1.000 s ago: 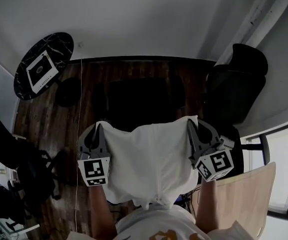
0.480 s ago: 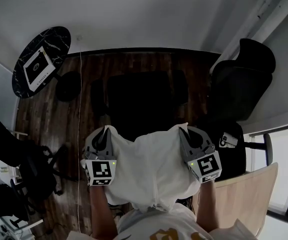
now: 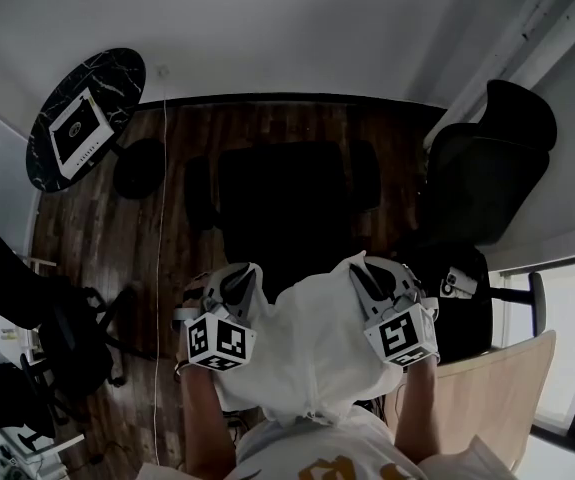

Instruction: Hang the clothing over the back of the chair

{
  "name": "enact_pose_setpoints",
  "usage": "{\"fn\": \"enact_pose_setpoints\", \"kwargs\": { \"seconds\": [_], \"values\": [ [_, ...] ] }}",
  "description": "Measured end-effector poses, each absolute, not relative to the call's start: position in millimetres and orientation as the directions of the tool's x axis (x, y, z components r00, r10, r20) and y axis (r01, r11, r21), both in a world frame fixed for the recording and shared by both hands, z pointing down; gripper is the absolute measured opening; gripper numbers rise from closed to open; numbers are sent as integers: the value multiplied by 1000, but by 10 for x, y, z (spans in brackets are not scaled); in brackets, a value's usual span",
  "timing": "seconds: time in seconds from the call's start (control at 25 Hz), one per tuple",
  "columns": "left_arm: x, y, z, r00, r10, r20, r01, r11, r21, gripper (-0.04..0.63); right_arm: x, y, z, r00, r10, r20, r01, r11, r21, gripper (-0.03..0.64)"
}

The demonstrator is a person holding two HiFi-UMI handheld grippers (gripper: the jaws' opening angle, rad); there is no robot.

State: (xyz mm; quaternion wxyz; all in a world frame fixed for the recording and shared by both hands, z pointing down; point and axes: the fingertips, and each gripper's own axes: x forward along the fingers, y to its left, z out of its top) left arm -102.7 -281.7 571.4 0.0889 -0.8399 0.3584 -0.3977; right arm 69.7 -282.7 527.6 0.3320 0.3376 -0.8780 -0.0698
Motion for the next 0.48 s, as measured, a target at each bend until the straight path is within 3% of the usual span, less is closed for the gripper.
{"fn": "enact_pose_setpoints", "kwargs": {
  "seconds": [0.28, 0.32, 0.36, 0.4, 0.48],
  "values": [
    [-1094, -2830, 5772, 433, -640, 634, -562, -742, -365, 43, 748, -2841, 5291, -531, -650, 544, -574, 748, 334, 77],
    [-1105, -2835, 5787, 437, -633, 639, -574, -743, -344, 73, 760, -2840, 5281, -526, -656, 541, -578, 742, 338, 80],
    [-1115, -2843, 5800, 442, -626, 642, -587, -743, -321, 179, 773, -2841, 5272, -524, -661, 538, -582, 738, 340, 85],
    [-1126, -2853, 5806, 443, -622, 646, -597, -742, -306, 238, 786, -2842, 5265, -524, -662, 536, -586, 737, 338, 92],
    [-1159, -2864, 5794, 430, -631, 646, -607, -732, -310, 238, 800, -2840, 5259, -531, -655, 537, -595, 740, 314, 114]
  ]
}}
